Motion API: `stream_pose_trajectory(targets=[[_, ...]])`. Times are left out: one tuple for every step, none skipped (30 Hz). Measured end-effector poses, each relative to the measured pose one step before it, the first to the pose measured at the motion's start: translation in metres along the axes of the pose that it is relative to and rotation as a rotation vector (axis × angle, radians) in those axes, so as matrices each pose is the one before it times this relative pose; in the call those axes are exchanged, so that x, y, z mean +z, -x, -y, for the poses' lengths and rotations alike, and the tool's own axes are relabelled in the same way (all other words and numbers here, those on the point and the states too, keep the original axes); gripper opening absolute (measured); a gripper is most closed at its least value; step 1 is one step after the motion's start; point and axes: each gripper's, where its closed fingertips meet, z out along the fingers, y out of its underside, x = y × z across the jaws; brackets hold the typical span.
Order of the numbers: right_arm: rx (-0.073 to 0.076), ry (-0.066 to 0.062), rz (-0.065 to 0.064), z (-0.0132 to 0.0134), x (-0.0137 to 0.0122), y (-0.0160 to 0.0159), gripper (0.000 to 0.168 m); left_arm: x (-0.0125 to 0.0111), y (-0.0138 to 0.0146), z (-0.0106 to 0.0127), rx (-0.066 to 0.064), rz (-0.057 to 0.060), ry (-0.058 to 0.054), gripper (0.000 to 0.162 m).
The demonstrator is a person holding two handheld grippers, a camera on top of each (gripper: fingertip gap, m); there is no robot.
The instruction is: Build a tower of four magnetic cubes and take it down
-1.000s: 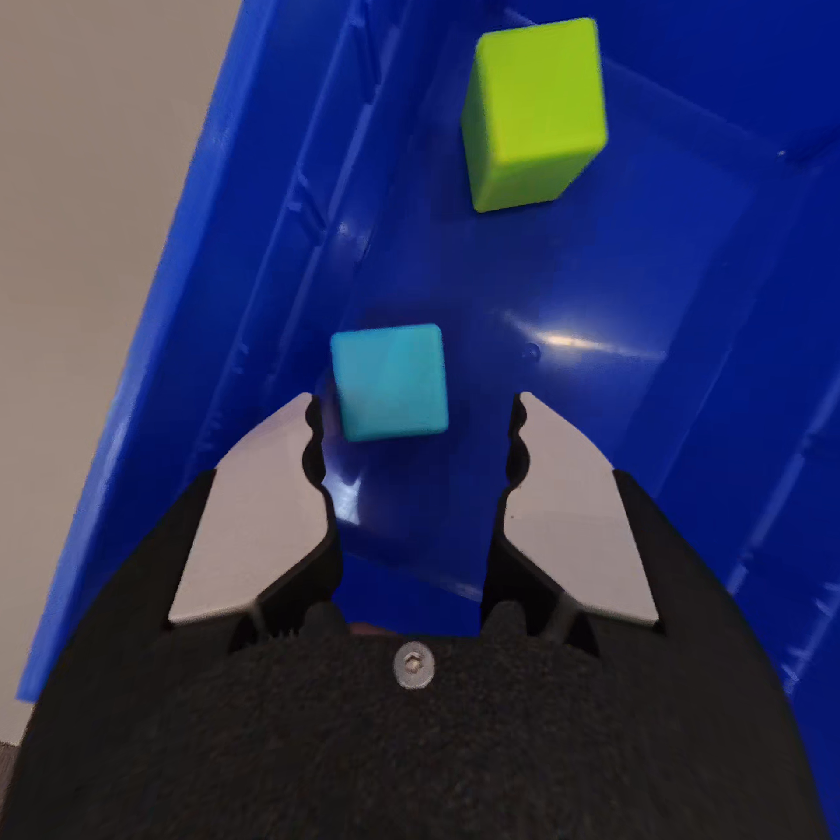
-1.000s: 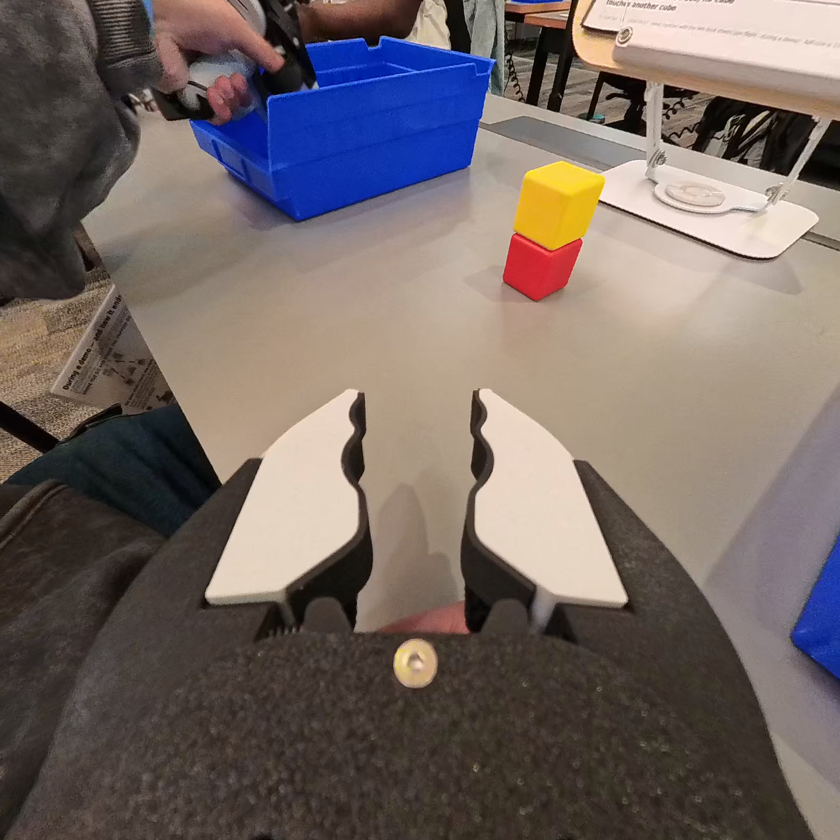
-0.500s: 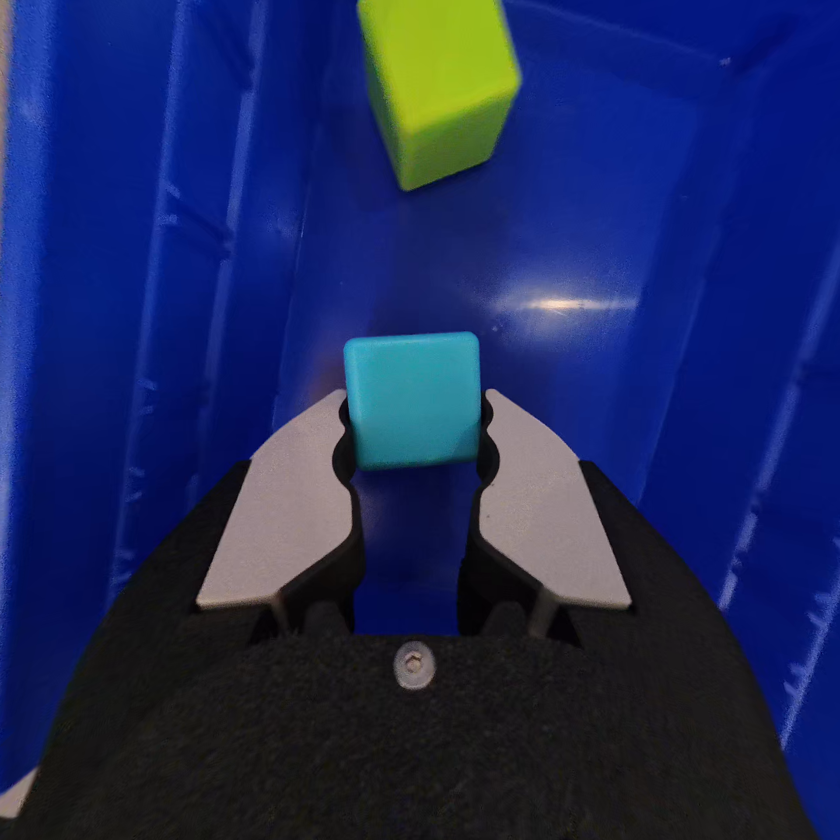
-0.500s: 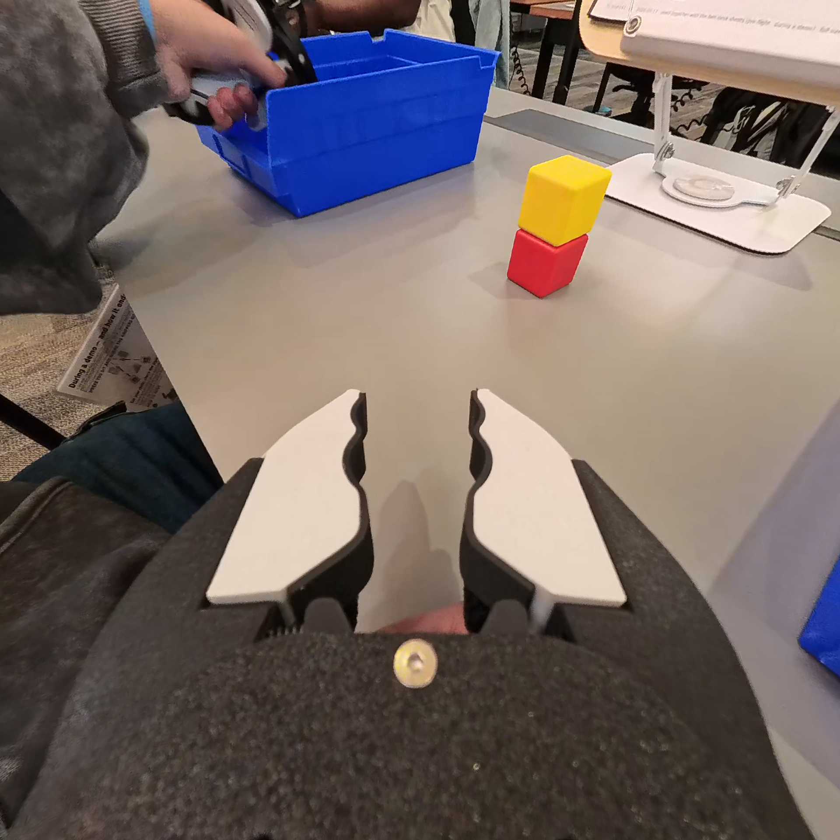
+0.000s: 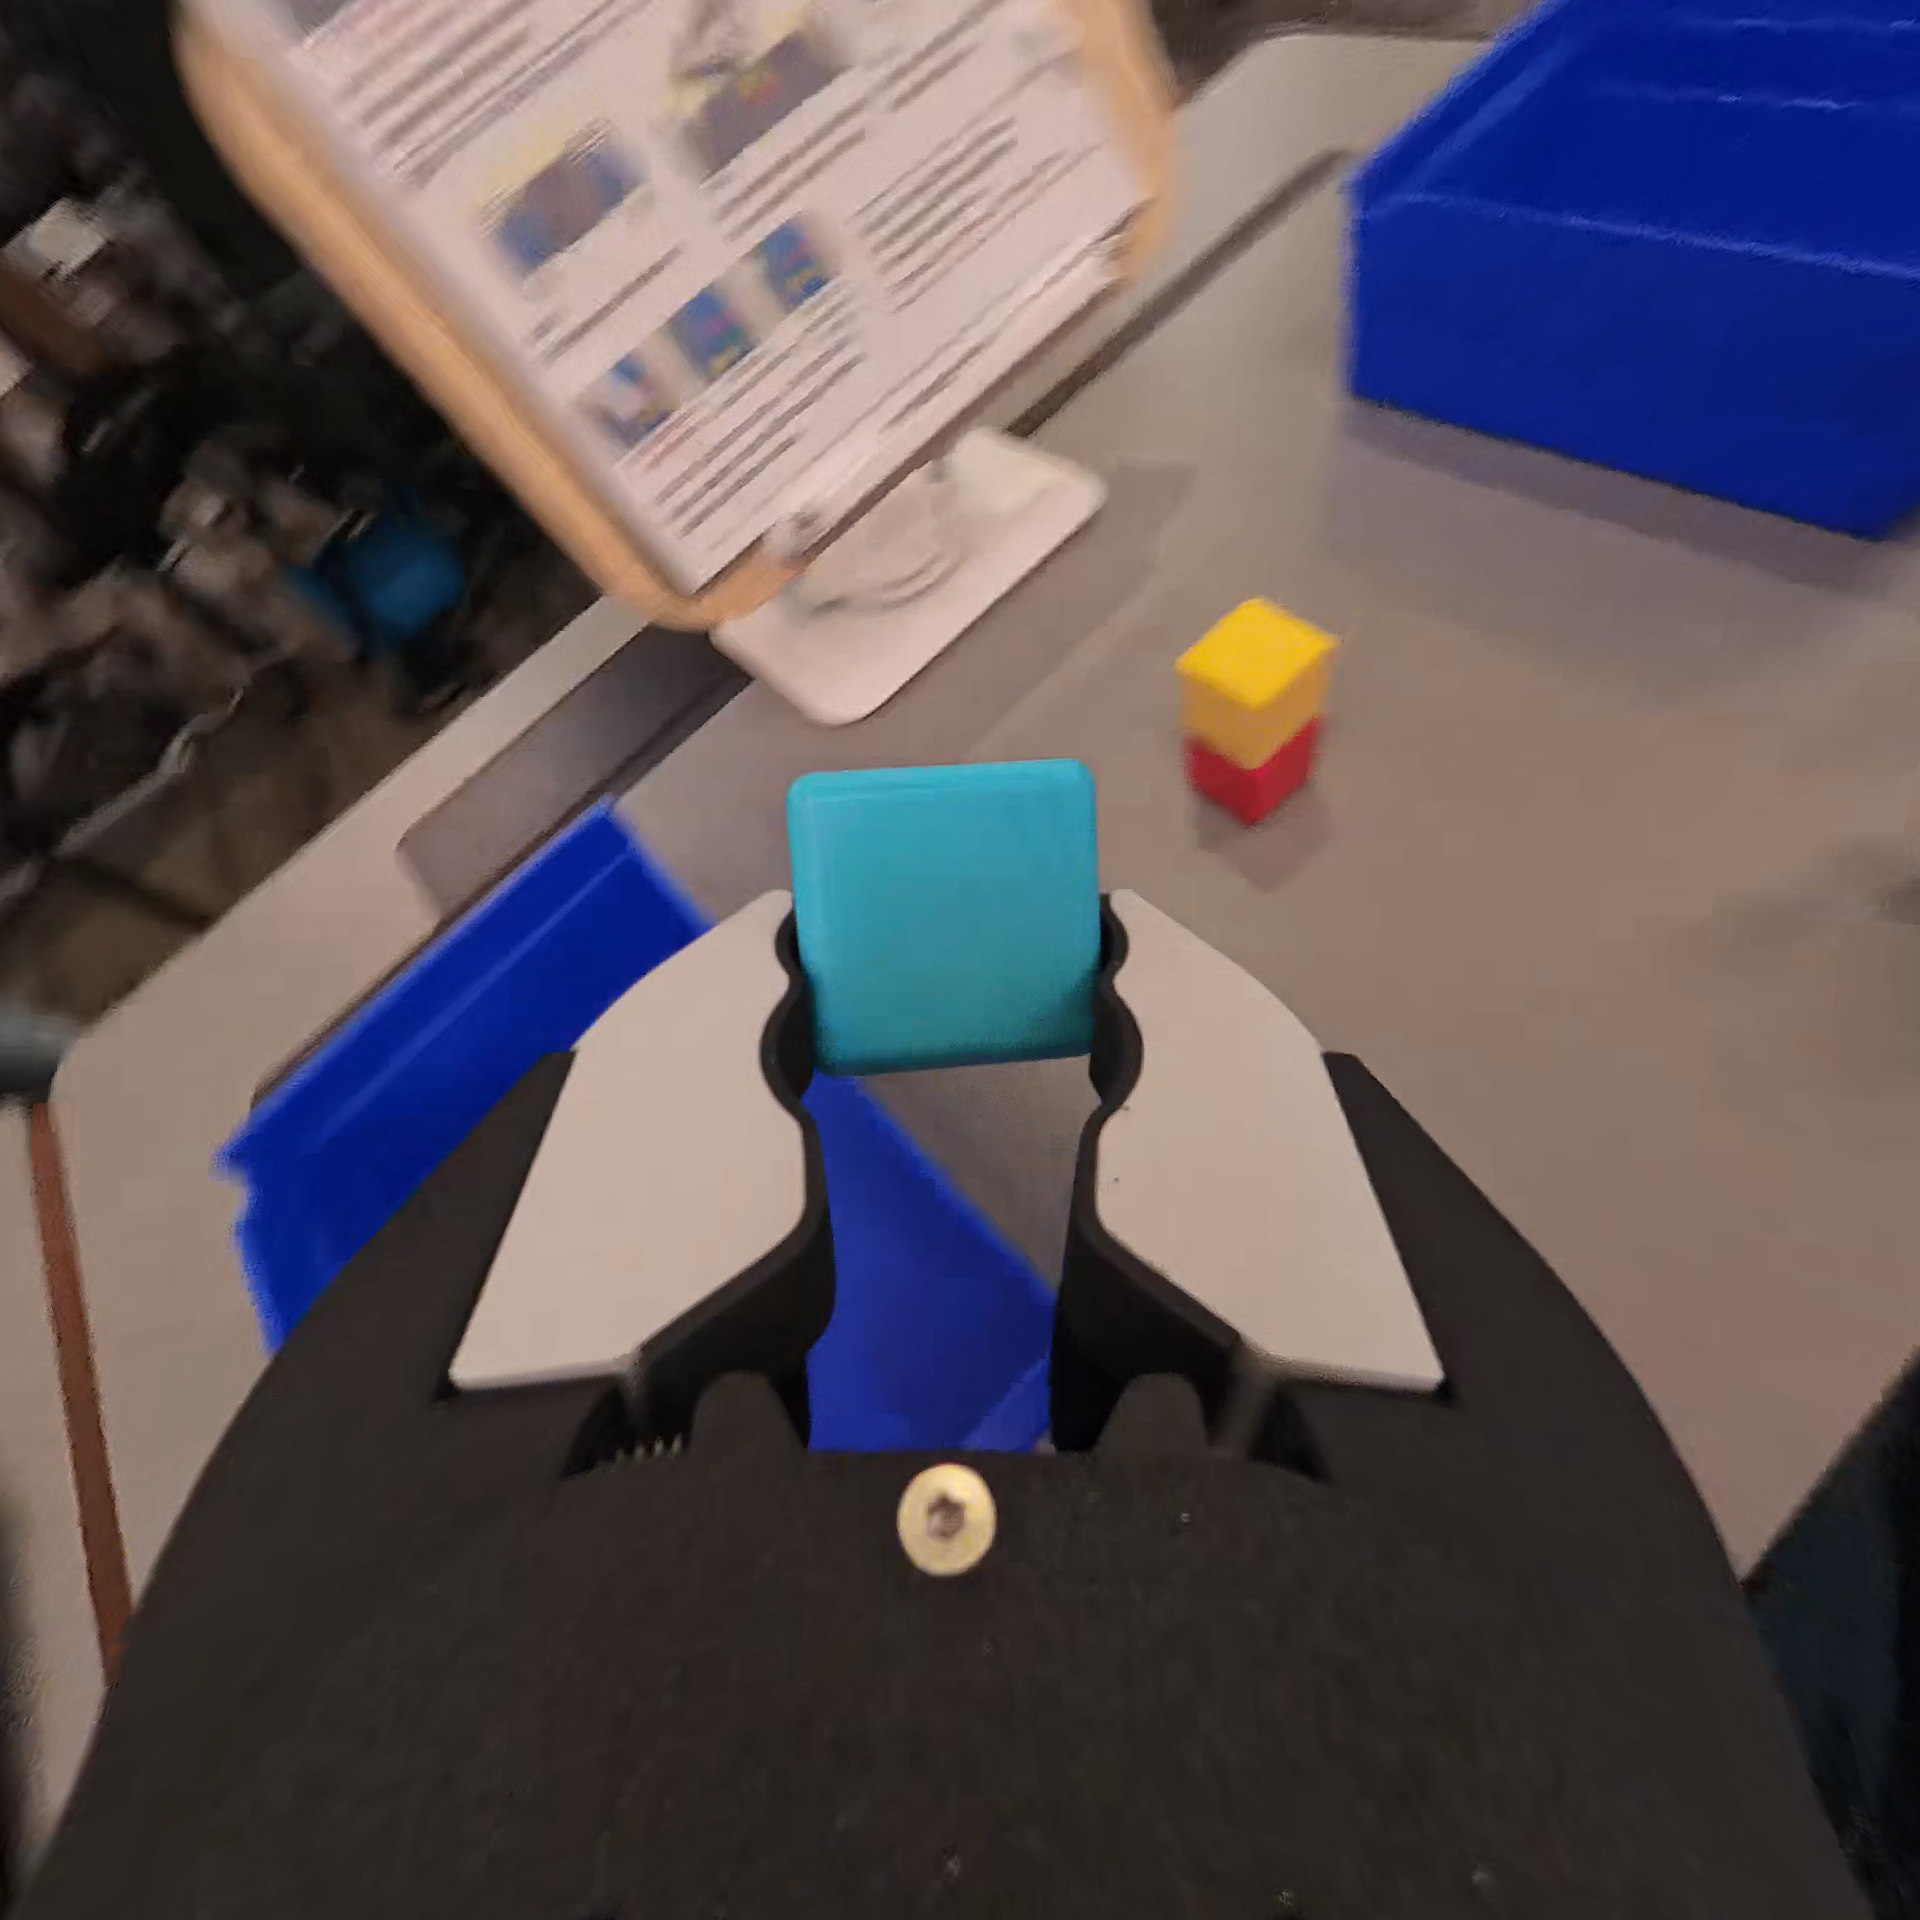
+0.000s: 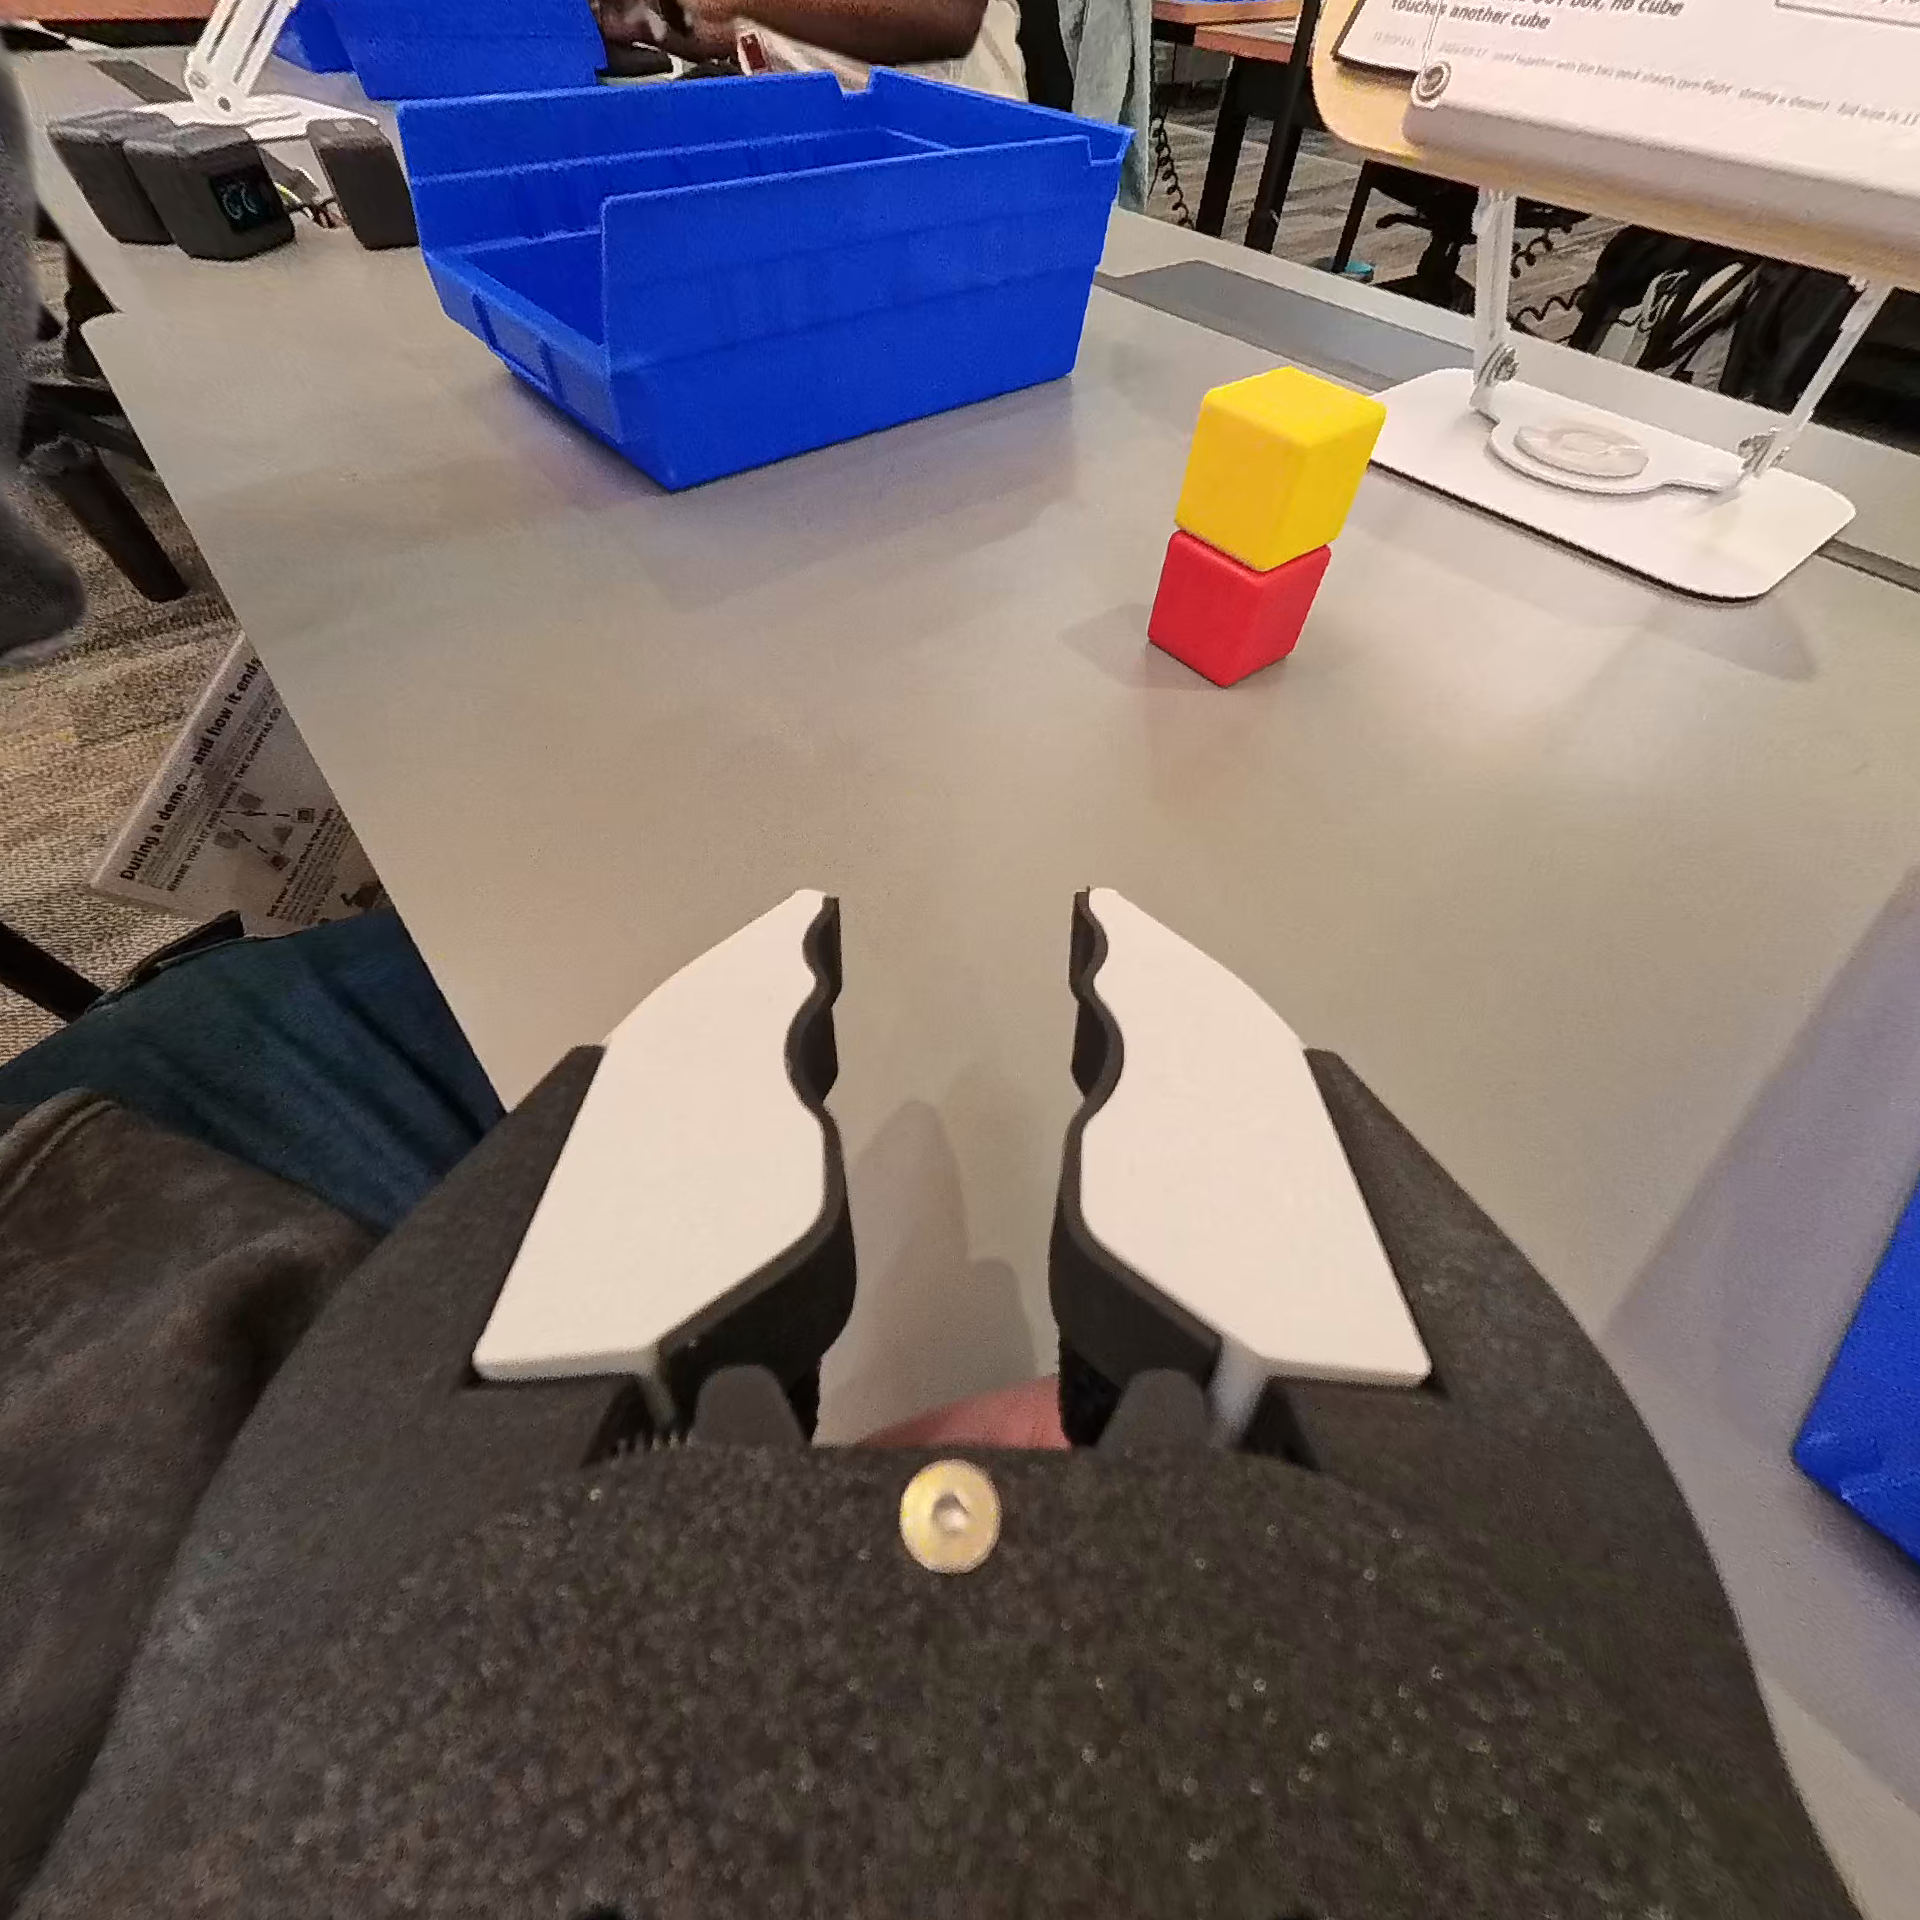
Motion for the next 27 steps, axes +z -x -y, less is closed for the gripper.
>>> stream_pose_trajectory(targets=[[-0.0008, -0.0001, -0.0039, -0.00009, -0.00057, -0.00048, 0.042, 0.00589, -0.01424, 0.01323, 0.0661, -0.0627, -0.0094, 0.051], [-0.0017, -0.0037, -0.0058, 0.00029, -0.00091, -0.00056, 0.043, 0.00870, -0.01100, 0.01111, 0.0630, -0.0509, 0.0065, 0.051], [-0.0018, -0.0049, -0.0031, 0.00039, -0.00094, -0.00038, 0.043, 0.01099, -0.00875, 0.00830, 0.0607, -0.0455, 0.0256, 0.051], [-0.0015, -0.0047, -0.0035, 0.00038, -0.00093, -0.00070, 0.043, 0.01247, -0.00685, 0.00543, 0.0569, -0.0417, 0.0439, 0.051], [0.0003, -0.0088, -0.0043, 0.00097, -0.00110, -0.00074, 0.043, 0.01348, -0.00557, 0.00364, 0.0542, -0.0414, 0.0543, 0.051], [0.0031, -0.0109, -0.0021, 0.00128, -0.00085, -0.00060, 0.043, 0.01378, -0.00437, 0.00236, 0.0521, -0.0409, 0.0611, 0.051], [0.0046, -0.0081, -0.0012, 0.00118, -0.00060, -0.00040, 0.043, 0.01356, -0.00236, 0.00256, 0.0490, -0.0342, 0.0568, 0.051], [0.0020, -0.0049, 0.0013, 0.00078, -0.00052, 0.00027, 0.043, 0.01314, -0.00253, 0.00229, 0.0444, -0.0419, 0.0535, 0.051], [-0.0013, 0.0012, 0.0008, -0.00014, -0.00008, 0.00052, 0.043, 0.01264, -0.00071, 0.00211, 0.0391, -0.0379, 0.0480, 0.051], [-0.0041, 0.0035, -0.0009, -0.00066, 0.00000, 0.00048, 0.043, 0.01182, 0.00214, 0.00303, 0.0303, -0.0261, 0.0358, 0.051], [-0.0055, 0.0035, -0.0003, -0.00089, 0.00022, 0.00063, 0.043, 0.01114, 0.00285, 0.00317, 0.0202, -0.0290, 0.0278, 0.051], [-0.0029, 0.0037, -0.0014, -0.00070, 0.00023, 0.00046, 0.043, 0.01026, 0.00334, 0.00372, 0.0163, -0.0300, 0.0177, 0.051], [-0.0028, 0.0027, 0.0000, -0.00016, 0.00024, 0.00071, 0.043, 0.00908, 0.00304, 0.00417, 0.0115, -0.0348, 0.0072, 0.051], [-0.0033, 0.0010, -0.0003, -0.00016, -0.00001, 0.00059, 0.043, 0.00823, 0.00137, 0.00418, 0.0049, -0.0467, 0.0015, 0.051], [-0.0018, 0.0003, -0.0013, -0.00017, 0.00009, 0.00044, 0.043, 0.00738, 0.00023, 0.00366, 0.0025, -0.0528, -0.0012, 0.051], [-0.0013, 0.0014, 0.0005, -0.00032, 0.00006, 0.00027, 0.043, 0.00682, 0.00028, 0.00280, 0.0021, -0.0511, -0.0004, 0.051], [0.0005, 0.0006, -0.0001, -0.00003, 0.00009, 0.00004, 0.043, 0.00643, 0.00178, 0.00118, 0.0022, -0.0384, 0.0045, 0.051], [0.0016, 0.0000, 0.0004, -0.00003, -0.00002, -0.00019, 0.043, 0.00545, 0.00318, 0.00134, -0.0019, -0.0284, -0.0004, 0.051], [0.0029, -0.0005, 0.0010, -0.00001, -0.00011, -0.00018, 0.043, 0.00448, 0.00201, 0.00242, -0.0085, -0.0337, -0.0110, 0.051], [0.0053, -0.0017, 0.0006, 0.00009, -0.00011, -0.00050, 0.043, 0.00323, 0.00146, 0.00328, -0.0086, -0.0303, -0.0189, 0.051], [0.0059, -0.0012, 0.0016, 0.00013, -0.00017, -0.00033, 0.043, 0.00219, 0.00043, 0.00427, -0.0059, -0.0277, -0.0259, 0.051], [0.0070, -0.0005, 0.0016, -0.00002, -0.00008, -0.00058, 0.043, 0.00178, -0.00059, 0.00351, -0.0002, -0.0221, -0.0208, 0.051], [0.0076, -0.0012, 0.0015, 0.00014, -0.00013, -0.00064, 0.043, 0.00184, 0.00045, 0.00153, 0.0080, -0.0056, -0.0089, 0.051], [0.0068, -0.0024, 0.0019, 0.00024, -0.00027, -0.00046, 0.043, 0.00210, 0.00083, -0.00076, 0.0131, 0.0023, 0.0055, 0.051], [0.0062, -0.0024, 0.0017, 0.00025, -0.00027, -0.00053, 0.043, 0.00216, -0.00001, -0.00180, 0.0166, 0.0028, 0.0103, 0.051], [0.0056, -0.0014, 0.0020, 0.00008, -0.00019, -0.00037, 0.043, 0.00215, -0.00127, -0.00167, 0.0156, -0.0032, 0.0077, 0.051], [0.0053, -0.0021, 0.0027, 0.00025, -0.00025, -0.00025, 0.043, 0.00191, -0.00172, -0.00153, 0.0116, -0.0055, 0.0061, 0.051]])
